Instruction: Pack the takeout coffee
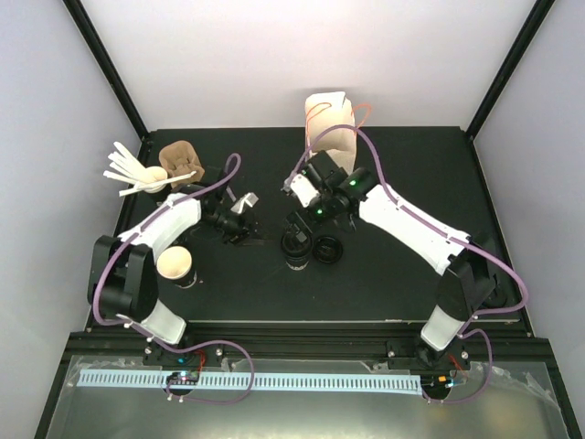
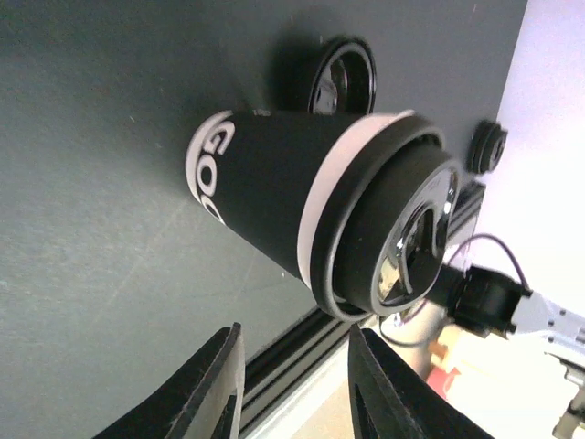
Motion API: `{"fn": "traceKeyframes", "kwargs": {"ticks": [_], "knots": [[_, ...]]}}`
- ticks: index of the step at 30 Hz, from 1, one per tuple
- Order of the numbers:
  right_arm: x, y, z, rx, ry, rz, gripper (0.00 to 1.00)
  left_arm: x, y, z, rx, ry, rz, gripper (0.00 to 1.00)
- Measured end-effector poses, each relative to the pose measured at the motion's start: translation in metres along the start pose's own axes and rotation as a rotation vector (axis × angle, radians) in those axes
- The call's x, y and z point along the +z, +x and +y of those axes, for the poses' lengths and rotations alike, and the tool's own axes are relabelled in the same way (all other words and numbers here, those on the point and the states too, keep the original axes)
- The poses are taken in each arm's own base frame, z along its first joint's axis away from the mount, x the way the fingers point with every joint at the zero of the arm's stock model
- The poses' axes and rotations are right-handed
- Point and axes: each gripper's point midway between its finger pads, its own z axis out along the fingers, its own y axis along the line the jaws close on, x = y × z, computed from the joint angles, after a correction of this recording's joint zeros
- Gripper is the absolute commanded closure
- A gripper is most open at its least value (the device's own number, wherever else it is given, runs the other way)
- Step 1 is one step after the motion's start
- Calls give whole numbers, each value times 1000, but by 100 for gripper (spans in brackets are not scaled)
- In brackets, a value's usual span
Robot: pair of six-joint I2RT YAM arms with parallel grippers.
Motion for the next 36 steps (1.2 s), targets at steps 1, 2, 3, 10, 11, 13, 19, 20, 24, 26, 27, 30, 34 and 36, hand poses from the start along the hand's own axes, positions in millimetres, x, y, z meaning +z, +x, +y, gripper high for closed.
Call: {"fn": "traceKeyframes", "kwargs": {"ticks": [1,2,3,10,11,13,19,20,24,26,27,30,34,36], "knots": [[-1,-1,6,-26,14,2,0,-5,-3,0,-2,-6,-24,65],[-3,-2,11,-56,34,5,0,-10,-6,0,-1,-10,-47,65],[-3,-2,16,-79,45,9,1,-16,-9,-1,1,-13,-76,65],[10,0,26,-160,122,90,3,-39,-15,5,-12,-32,-192,65],[16,2,27,-166,132,109,3,-40,-16,6,-13,-35,-199,64],[29,7,29,-183,152,152,3,-42,-17,8,-18,-38,-207,64],[47,20,29,-192,211,239,6,-43,-19,10,-23,-41,-213,64],[47,21,27,-188,219,244,7,-43,-19,10,-23,-41,-213,64],[43,22,22,-166,249,254,8,-43,-18,11,-24,-42,-212,64],[42,24,19,-152,267,260,8,-42,-17,12,-26,-43,-210,64],[42,25,18,-147,277,267,8,-42,-17,12,-27,-43,-208,64],[42,28,15,-135,289,281,9,-42,-17,12,-27,-43,-208,65],[44,32,14,-124,293,296,13,-41,-16,13,-29,-43,-206,64],[46,34,14,-118,296,308,13,-41,-17,13,-28,-43,-206,64]]}}
